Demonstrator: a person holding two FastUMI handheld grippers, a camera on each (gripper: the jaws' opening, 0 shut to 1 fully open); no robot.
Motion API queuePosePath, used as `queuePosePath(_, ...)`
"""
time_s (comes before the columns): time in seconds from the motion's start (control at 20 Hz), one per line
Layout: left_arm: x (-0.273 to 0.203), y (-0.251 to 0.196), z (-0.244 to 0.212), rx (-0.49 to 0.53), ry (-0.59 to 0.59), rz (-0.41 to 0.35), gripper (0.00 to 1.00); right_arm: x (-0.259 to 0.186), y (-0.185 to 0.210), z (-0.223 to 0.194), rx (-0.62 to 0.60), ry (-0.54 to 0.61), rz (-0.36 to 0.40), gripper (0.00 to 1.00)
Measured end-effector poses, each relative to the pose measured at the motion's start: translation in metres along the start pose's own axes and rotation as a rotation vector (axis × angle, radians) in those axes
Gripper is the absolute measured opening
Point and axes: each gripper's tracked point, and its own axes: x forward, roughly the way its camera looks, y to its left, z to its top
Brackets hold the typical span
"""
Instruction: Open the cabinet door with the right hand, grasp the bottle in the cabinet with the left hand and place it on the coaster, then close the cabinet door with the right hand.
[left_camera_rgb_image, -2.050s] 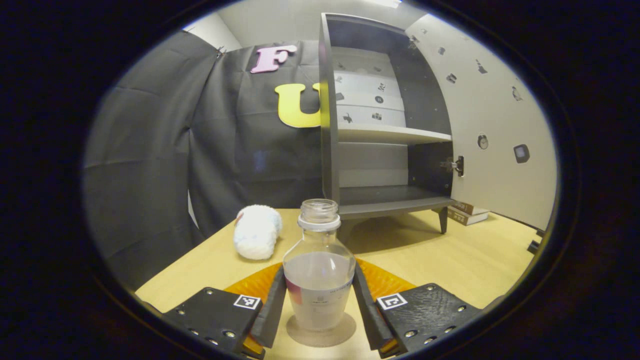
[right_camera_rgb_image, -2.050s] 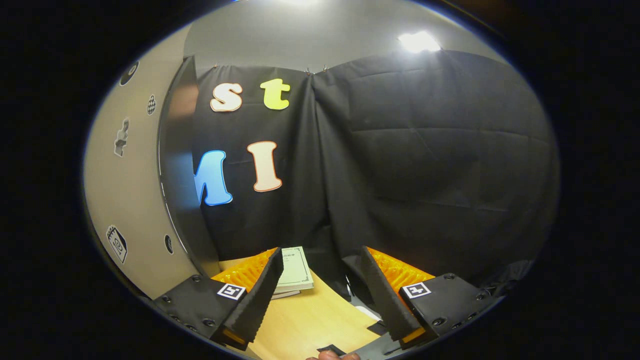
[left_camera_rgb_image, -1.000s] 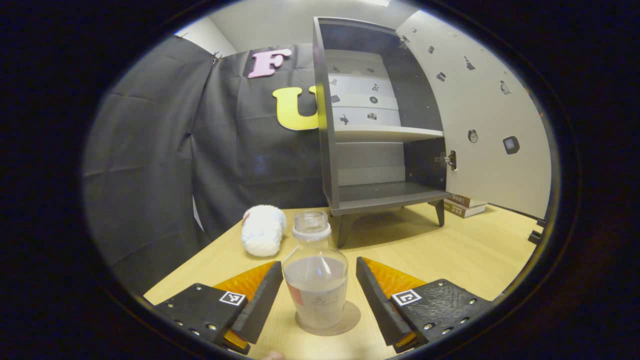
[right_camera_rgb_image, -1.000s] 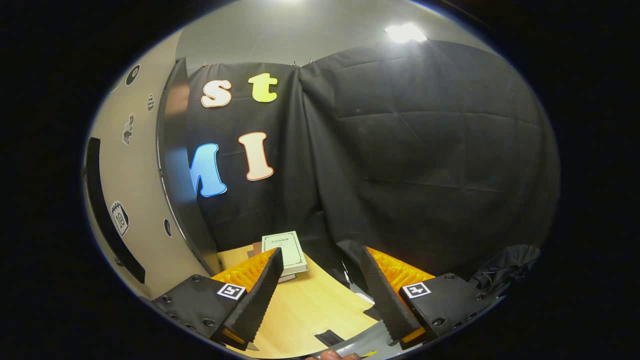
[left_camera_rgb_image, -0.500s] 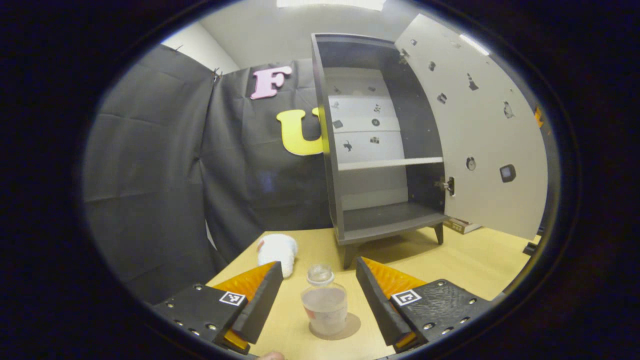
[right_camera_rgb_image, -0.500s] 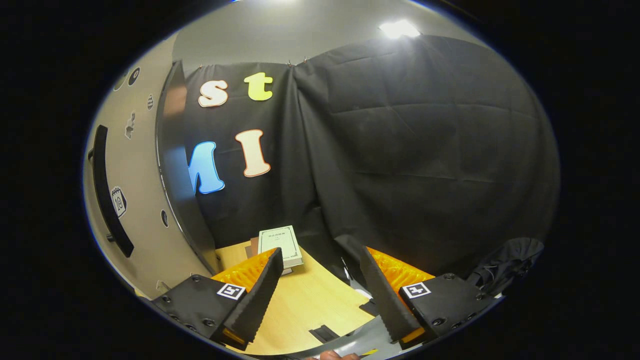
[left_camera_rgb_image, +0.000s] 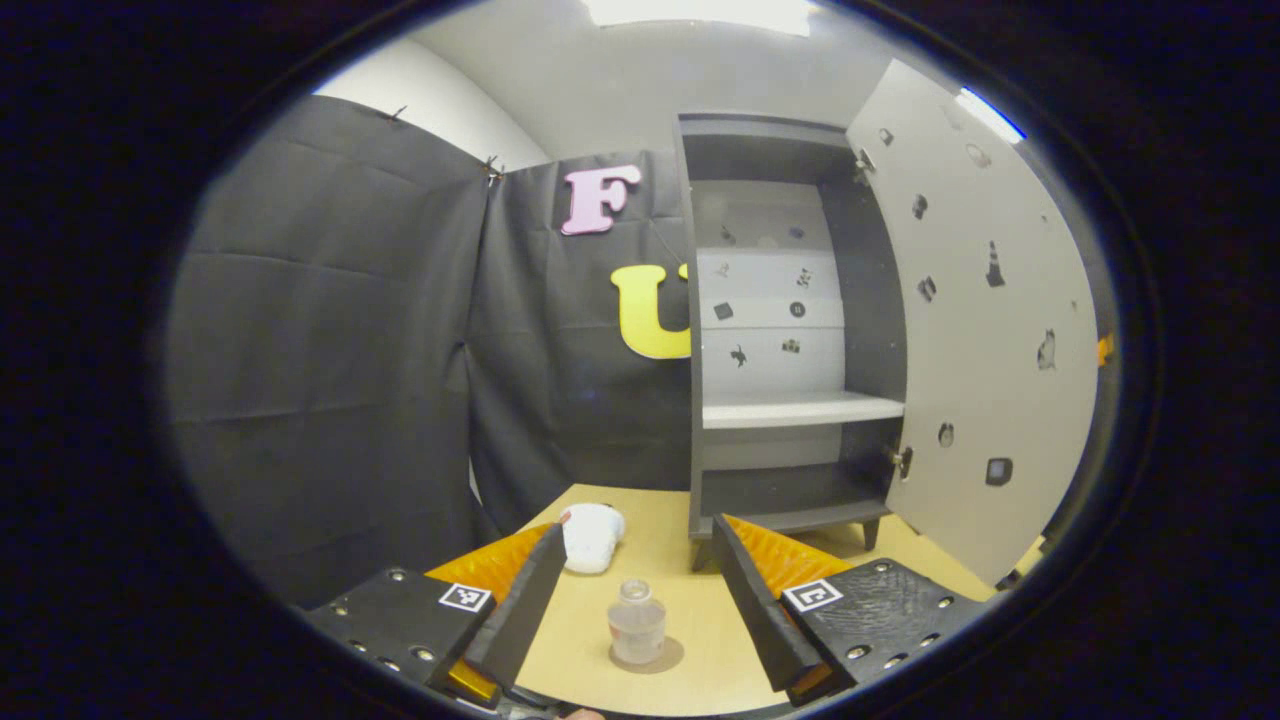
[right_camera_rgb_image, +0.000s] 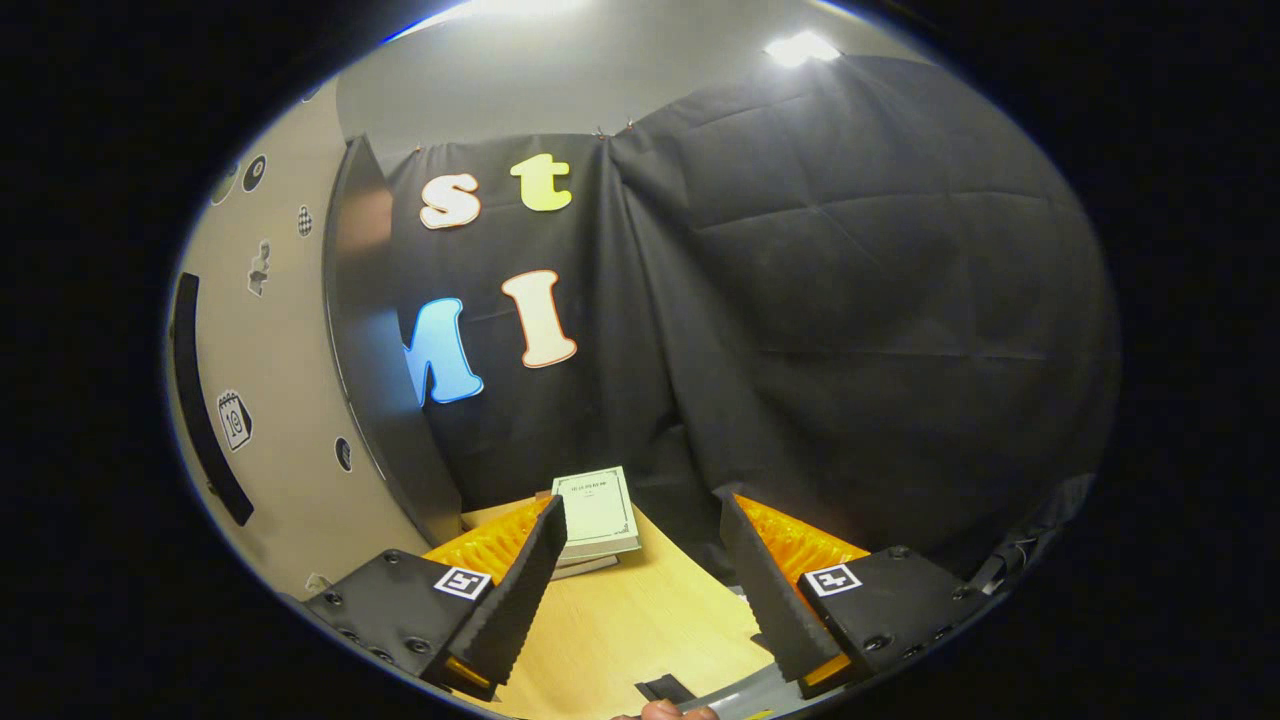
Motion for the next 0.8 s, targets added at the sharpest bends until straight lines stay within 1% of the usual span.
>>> queuePosePath(0.15, -0.012, -0.024, 0.031, -0.009, 0.003, -0.010, 0.90, 0.005, 0.018, 0.012, -0.015, -0.002, 0.095, 0.98)
queuePosePath(0.25, -0.018, -0.046, 0.050, -0.011, 0.009, -0.047, 0.90, 0.003, 0.032, 0.026, -0.062, -0.030, 0.169, 0.98)
queuePosePath(0.3, -0.022, -0.058, 0.060, -0.019, 0.006, -0.066, 0.89, 0.001, 0.038, 0.031, -0.085, -0.041, 0.203, 0.93)
queuePosePath(0.35, -0.026, -0.065, 0.069, -0.031, 0.004, -0.070, 0.89, -0.002, 0.043, 0.036, -0.104, -0.047, 0.235, 0.98)
queuePosePath(0.4, -0.030, -0.071, 0.076, -0.046, 0.003, -0.066, 0.89, -0.004, 0.049, 0.039, -0.115, -0.045, 0.268, 0.98)
queuePosePath(0.45, -0.035, -0.075, 0.080, -0.057, 0.015, -0.058, 0.89, -0.007, 0.057, 0.044, -0.118, -0.046, 0.303, 1.00)
queuePosePath(0.5, -0.038, -0.078, 0.082, -0.066, 0.031, -0.041, 0.88, -0.011, 0.064, 0.048, -0.119, -0.048, 0.340, 0.98)
queuePosePath(0.55, -0.039, -0.079, 0.082, -0.072, 0.056, -0.021, 0.89, -0.015, 0.072, 0.052, -0.124, -0.055, 0.378, 0.93)
queuePosePath(0.6, -0.041, -0.078, 0.083, -0.085, 0.077, -0.001, 0.89, -0.018, 0.080, 0.055, -0.130, -0.063, 0.415, 0.98)
queuePosePath(0.65, -0.042, -0.077, 0.084, -0.098, 0.097, 0.023, 0.89, -0.021, 0.088, 0.058, -0.137, -0.070, 0.454, 0.93)
queuePosePath(0.7, -0.042, -0.074, 0.088, -0.115, 0.104, 0.045, 0.89, -0.025, 0.098, 0.058, -0.144, -0.070, 0.493, 0.93)
queuePosePath(0.75, -0.042, -0.068, 0.094, -0.133, 0.104, 0.063, 0.92, -0.029, 0.106, 0.056, -0.149, -0.054, 0.530, 0.98)
queuePosePath(0.8, -0.040, -0.065, 0.100, -0.148, 0.099, 0.072, 0.89, -0.036, 0.116, 0.053, -0.154, -0.041, 0.571, 0.98)
